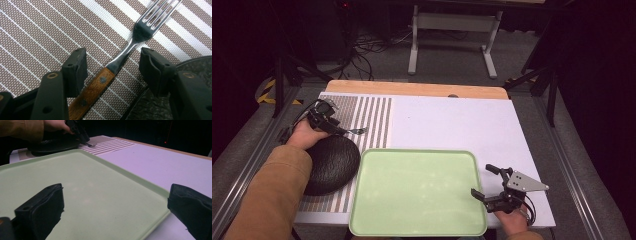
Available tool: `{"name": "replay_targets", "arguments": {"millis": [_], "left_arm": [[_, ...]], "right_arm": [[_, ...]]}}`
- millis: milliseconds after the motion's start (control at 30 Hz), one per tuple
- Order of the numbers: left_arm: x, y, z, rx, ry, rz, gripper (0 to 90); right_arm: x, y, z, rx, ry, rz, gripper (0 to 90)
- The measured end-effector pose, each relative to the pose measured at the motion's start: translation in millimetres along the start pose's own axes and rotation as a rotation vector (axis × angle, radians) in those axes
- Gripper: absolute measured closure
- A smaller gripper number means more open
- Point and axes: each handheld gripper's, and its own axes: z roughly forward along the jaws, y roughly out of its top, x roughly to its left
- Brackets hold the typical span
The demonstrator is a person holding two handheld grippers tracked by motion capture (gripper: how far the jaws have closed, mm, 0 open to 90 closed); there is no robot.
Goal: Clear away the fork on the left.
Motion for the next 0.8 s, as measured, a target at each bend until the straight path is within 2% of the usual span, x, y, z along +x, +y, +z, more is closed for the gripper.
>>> {"name": "replay_targets", "arguments": {"millis": [67, 133, 333, 467, 533, 667, 800], "left_arm": [[0.8, -0.3, 0.6, 0.01, 0.011, -0.004, 42.0], [1.9, -1.4, 1.1, 0.011, 0.001, -0.015, 43.7], [3.7, -3.8, 0.3, 0.014, 0.005, -0.012, 48.2], [0.1, -2.1, 0.5, 0.033, 0.05, 0.022, 53.4], [-1.2, -2.1, 0.3, 0.034, 0.039, 0.026, 58.6], [-2.1, -2.7, -0.2, 0.034, 0.051, 0.046, 60.6], [-3.5, -3.2, -0.7, 0.037, 0.03, 0.066, 64.4]], "right_arm": [[-0.1, 0.0, 0.1, 0.001, 0.0, 0.0, 1.4], [-0.4, 0.0, 0.0, -0.002, -0.001, 0.001, 1.3], [-0.6, 0.1, 0.0, 0.0, -0.002, 0.002, 1.4], [-0.7, -0.1, 0.2, 0.0, -0.002, 0.003, 1.5], [-0.7, -0.1, 0.2, 0.0, -0.002, 0.003, 1.5], [-0.7, -0.1, 0.2, 0.0, -0.002, 0.003, 1.5], [-1.0, -0.1, -0.3, -0.005, -0.002, 0.009, 1.5]]}}
